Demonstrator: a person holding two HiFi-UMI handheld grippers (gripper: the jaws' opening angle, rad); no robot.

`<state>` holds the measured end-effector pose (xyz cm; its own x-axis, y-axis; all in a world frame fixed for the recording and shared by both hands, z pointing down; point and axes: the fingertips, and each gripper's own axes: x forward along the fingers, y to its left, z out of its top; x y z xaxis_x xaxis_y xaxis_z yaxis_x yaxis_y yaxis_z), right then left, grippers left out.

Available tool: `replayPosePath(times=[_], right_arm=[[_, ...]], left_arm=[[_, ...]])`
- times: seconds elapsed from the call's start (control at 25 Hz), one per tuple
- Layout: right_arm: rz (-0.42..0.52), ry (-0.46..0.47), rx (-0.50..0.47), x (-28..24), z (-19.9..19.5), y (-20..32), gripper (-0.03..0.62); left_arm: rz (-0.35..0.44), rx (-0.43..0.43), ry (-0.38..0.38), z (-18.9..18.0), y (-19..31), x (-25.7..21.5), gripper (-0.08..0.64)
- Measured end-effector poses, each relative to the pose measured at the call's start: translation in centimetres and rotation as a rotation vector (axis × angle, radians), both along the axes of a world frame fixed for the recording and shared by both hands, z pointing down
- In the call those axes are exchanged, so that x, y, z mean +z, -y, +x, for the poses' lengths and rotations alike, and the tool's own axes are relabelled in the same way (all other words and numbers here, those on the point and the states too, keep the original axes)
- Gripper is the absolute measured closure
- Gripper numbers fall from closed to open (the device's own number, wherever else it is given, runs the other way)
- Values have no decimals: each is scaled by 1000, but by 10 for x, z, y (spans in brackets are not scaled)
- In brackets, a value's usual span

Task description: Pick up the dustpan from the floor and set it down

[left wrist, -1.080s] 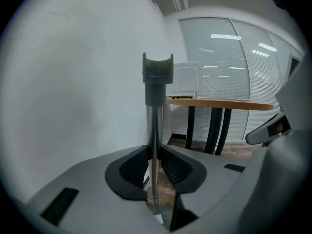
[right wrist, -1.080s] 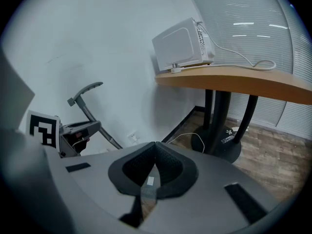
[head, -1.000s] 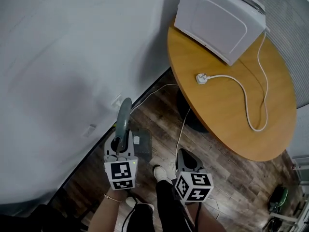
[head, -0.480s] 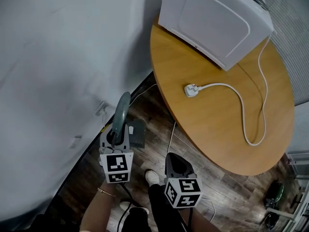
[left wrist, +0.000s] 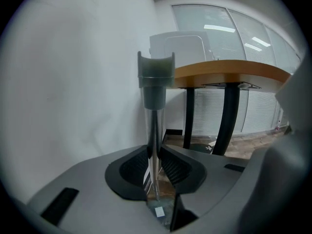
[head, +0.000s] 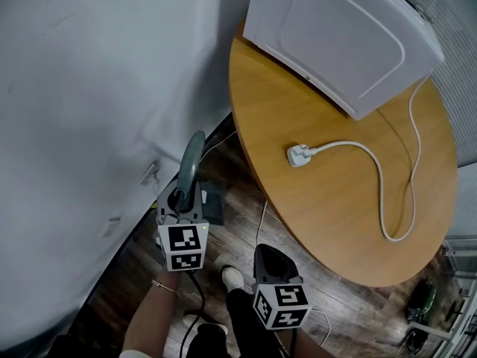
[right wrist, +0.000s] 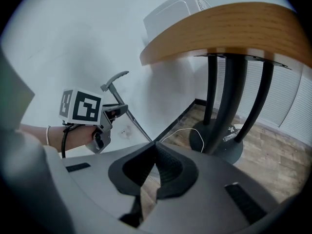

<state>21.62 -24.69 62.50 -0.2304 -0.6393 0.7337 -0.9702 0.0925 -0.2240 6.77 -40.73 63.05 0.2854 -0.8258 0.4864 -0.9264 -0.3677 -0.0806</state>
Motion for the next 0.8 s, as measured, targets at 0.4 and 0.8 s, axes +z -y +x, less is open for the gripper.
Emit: replayPosePath(times=[0.4, 0.8], right_arm=[[-5, -1, -4, 2, -1, 6, 560], [-10, -2, -11, 5, 0, 10, 560]], left_arm=[[-17, -19, -12, 6, 25, 10, 469], [-14, -50, -40, 6, 40, 15, 469]])
